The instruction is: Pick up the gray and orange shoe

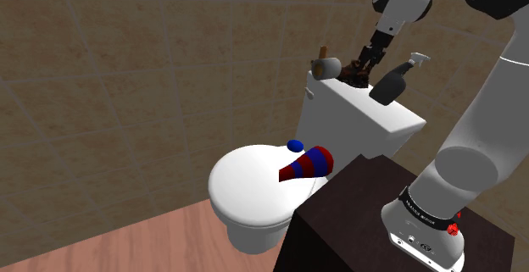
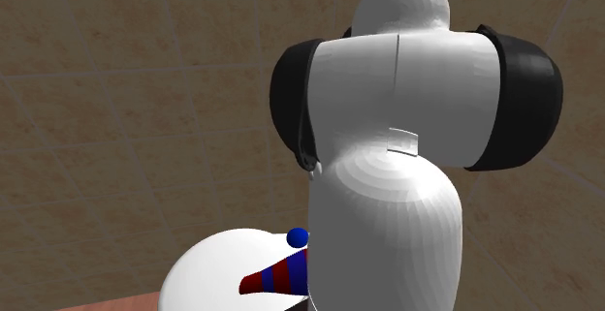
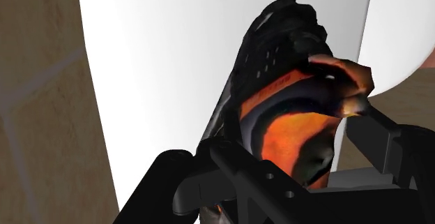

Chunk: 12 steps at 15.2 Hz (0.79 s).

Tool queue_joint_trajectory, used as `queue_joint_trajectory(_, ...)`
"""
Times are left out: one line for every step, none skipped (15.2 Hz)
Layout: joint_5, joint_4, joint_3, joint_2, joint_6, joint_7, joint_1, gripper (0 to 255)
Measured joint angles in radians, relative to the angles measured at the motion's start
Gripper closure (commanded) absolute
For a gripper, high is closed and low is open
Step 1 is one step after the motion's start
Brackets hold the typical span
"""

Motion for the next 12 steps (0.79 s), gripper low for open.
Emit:
queue_joint_trajectory(-0.006,0.005,-0.001,-0.007,-0.01,0.005,0.001,255)
queue_joint_trajectory(-0.011,0.009,-0.002,-0.015,-0.02,0.009,0.002,255)
queue_joint_trajectory(-0.015,0.019,-0.002,-0.019,-0.032,0.014,0.002,255)
queue_joint_trajectory(-0.018,0.029,-0.003,-0.022,-0.044,0.018,0.003,255)
queue_joint_trajectory(-0.02,0.041,-0.003,-0.023,-0.056,0.021,0.002,255)
queue_joint_trajectory(-0.023,0.051,-0.004,-0.027,-0.069,0.025,0.002,255)
queue_joint_trajectory(-0.025,0.06,-0.004,-0.028,-0.078,0.028,0.003,255)
queue_joint_trajectory(-0.029,0.067,-0.004,-0.034,-0.09,0.032,0.003,255)
queue_joint_trajectory(-0.031,0.078,-0.004,-0.036,-0.102,0.037,0.004,255)
queue_joint_trajectory(-0.034,0.088,-0.005,-0.04,-0.114,0.041,0.004,255)
queue_joint_trajectory(-0.036,0.099,-0.006,-0.041,-0.126,0.043,0.003,255)
queue_joint_trajectory(-0.038,0.105,-0.006,-0.044,-0.133,0.046,0.004,255)
